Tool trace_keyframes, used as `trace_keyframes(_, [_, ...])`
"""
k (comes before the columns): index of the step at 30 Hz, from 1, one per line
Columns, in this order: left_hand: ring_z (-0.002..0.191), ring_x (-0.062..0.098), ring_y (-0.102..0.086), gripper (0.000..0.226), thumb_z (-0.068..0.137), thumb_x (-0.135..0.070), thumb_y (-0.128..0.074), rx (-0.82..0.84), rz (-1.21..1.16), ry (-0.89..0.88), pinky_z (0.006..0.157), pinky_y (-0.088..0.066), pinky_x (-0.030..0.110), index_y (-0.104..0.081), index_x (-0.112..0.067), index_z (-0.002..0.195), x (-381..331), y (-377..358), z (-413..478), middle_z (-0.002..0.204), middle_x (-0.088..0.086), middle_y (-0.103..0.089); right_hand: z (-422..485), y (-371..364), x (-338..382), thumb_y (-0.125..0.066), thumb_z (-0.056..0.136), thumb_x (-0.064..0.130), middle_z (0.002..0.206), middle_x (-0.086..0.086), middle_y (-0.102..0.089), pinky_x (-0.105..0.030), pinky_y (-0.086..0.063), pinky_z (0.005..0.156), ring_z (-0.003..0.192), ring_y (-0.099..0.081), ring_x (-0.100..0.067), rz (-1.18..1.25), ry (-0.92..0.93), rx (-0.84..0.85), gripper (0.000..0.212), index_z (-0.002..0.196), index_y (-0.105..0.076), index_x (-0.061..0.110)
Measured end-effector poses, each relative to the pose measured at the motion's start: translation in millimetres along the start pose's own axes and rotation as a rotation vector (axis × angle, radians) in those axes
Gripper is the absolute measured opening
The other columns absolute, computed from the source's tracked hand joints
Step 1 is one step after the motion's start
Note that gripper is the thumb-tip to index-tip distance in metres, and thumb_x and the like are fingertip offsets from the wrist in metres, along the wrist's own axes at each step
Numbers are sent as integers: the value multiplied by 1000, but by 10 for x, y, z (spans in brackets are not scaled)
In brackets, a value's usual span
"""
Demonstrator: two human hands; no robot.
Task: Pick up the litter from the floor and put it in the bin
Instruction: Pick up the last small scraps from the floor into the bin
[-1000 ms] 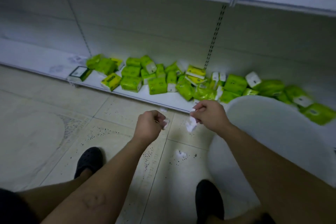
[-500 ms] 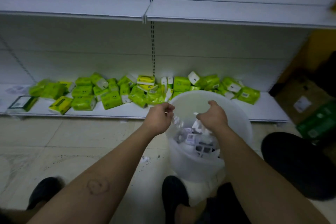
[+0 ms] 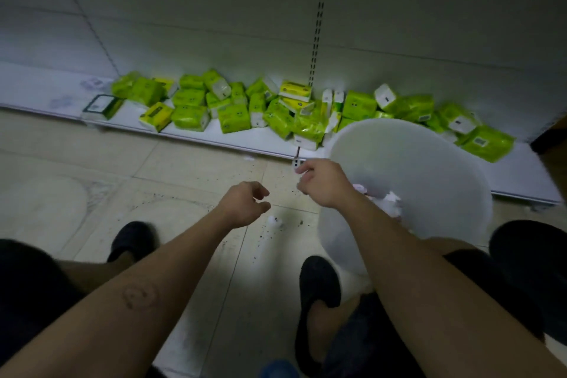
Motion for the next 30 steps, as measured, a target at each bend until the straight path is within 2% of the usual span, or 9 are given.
trace_keyframes(5, [109, 20, -60, 40, 86, -31, -66, 30, -32, 126, 90, -45, 28, -60, -17, 123, 564, -196, 61, 124, 3, -64, 167, -835, -305, -68, 82, 18, 120, -11, -62, -32, -50, 90, 107, -60, -27, -248, -38, 306, 38, 119, -63, 9])
trace_keyframes(10, [116, 22, -57, 45, 87, -31, -64, 163, -46, 198, 94, -46, 31, -56, -17, 129, 1038, -641, 322, 131, 4, -59, 294, -1506, -970, -61, 86, 17, 126, -23, -60, -39, -49, 96, 113, -59, -35, -347, -229, 450, 39, 118, -62, -5])
trace_keyframes(14, [116, 22, -57, 45, 84, -27, -67, 215, -99, 239, 95, -46, 31, -56, -19, 128, 1418, -1047, 686, 131, 3, -59, 531, -2005, -1429, -61, 85, 23, 128, -15, -58, -31, -47, 93, 114, -57, -28, -308, -336, 495, 41, 120, -60, 1])
trace_keyframes(16, [115, 21, -58, 47, 83, -25, -68, 219, -121, 263, 92, -46, 28, -56, -20, 128, 1601, -1228, 858, 131, 3, -59, 671, -2212, -1611, -61, 87, 24, 134, -11, -54, -30, -44, 94, 119, -53, -26, -257, -372, 484, 45, 128, -54, 6])
trace_keyframes(19, [114, 21, -58, 47, 83, -21, -69, 204, -134, 283, 90, -47, 28, -56, -19, 128, 1816, -1452, 1129, 131, 4, -59, 913, -2438, -1809, -63, 87, 18, 132, -17, -55, -40, -47, 100, 119, -54, -31, -204, -410, 426, 45, 128, -52, 3])
trace_keyframes(22, [99, 15, -58, 39, 84, -18, -67, 151, -123, 138, 77, -44, 17, -60, -16, 123, 1791, -1592, 1429, 123, 8, -63, 1212, -2513, -1979, -60, 88, 16, 125, -17, -56, -36, -49, 92, 113, -56, -32, -274, -405, 325, 39, 125, -53, 5])
trace_keyframes(24, [111, 20, -55, 45, 84, -20, -67, 142, -42, -6, 87, -45, 24, -56, -19, 128, 1713, -1728, 1611, 133, 8, -56, 1390, -2504, -2103, -58, 89, 17, 133, -17, -50, -35, -46, 93, 117, -54, -32, -322, -397, 243, 45, 132, -48, 7])
trace_keyframes(26, [131, 28, -39, 60, 83, -22, -68, 187, 94, -84, 104, -42, 41, -44, -26, 138, 1672, -1929, 1754, 151, 6, -37, 1530, -2477, -2233, -57, 89, 19, 142, -19, -40, -41, -43, 104, 125, -47, -33, -382, -394, 161, 54, 139, -40, 8])
trace_keyframes(30, [137, 31, -28, 69, 83, -20, -65, 233, 341, -167, 105, -40, 48, -34, -28, 143, 1633, -2285, 1966, 154, 7, -28, 1664, -2454, -2476, -54, 89, 19, 146, -16, -38, -44, -37, 110, 130, -42, -33, -506, -368, 85, 57, 143, -37, 8])
Point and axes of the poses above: each hand's wrist, its own z-axis towards the middle knuckle, its own y-axis out of the back of the hand, x = y × z, the point moved 7 cm from there along z, towards the middle knuckle
